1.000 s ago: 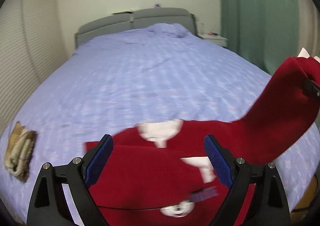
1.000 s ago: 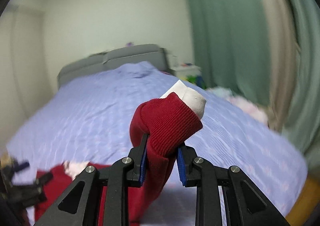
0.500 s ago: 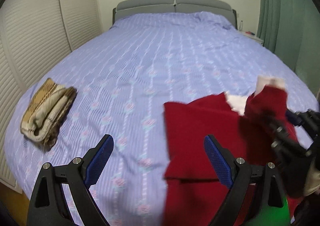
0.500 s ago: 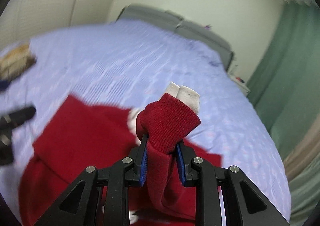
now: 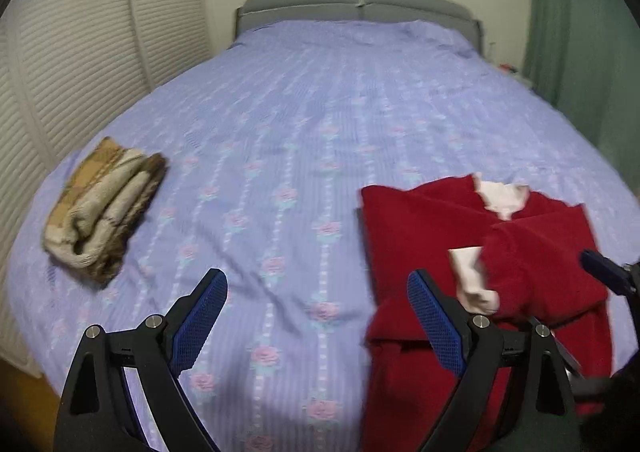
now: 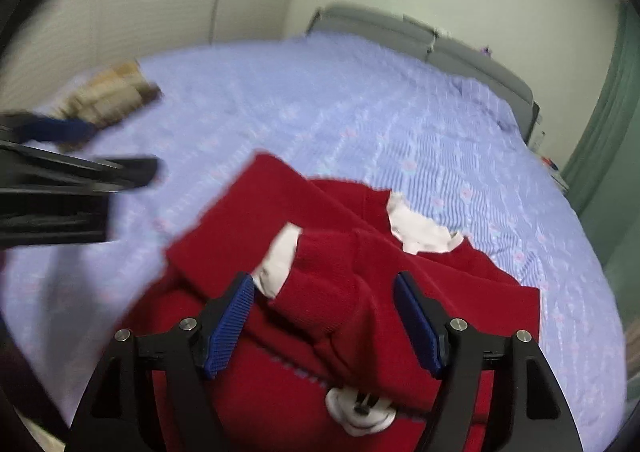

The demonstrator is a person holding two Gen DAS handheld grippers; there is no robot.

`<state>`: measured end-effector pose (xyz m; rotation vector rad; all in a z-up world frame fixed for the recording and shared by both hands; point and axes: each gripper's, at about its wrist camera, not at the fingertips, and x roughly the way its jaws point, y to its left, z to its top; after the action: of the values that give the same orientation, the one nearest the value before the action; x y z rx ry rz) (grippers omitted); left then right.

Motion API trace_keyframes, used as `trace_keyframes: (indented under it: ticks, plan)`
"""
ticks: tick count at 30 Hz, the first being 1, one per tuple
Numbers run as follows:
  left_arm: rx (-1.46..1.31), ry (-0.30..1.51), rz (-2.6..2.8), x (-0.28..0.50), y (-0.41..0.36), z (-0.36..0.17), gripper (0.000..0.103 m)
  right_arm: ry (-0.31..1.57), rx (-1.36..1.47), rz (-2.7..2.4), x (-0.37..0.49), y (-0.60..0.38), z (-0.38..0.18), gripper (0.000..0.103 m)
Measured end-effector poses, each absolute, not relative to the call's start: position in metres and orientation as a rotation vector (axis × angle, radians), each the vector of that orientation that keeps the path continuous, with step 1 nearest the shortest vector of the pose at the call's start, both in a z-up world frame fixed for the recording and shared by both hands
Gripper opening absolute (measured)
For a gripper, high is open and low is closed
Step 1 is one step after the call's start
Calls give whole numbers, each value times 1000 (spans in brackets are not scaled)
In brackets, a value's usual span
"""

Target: Fold small clothes

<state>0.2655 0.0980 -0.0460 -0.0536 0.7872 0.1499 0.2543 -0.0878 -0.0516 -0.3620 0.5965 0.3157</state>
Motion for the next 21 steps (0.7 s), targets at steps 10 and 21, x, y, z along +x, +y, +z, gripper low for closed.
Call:
trace_keyframes:
  ticks: [10, 21]
  plan:
    - [-187, 848, -177, 281, 41, -65, 81, 625, -173, -17, 209, -215, -66, 88]
    - [-188, 983, -202, 330, 2, -107, 69, 714, -17, -131, 228, -292, -100, 88]
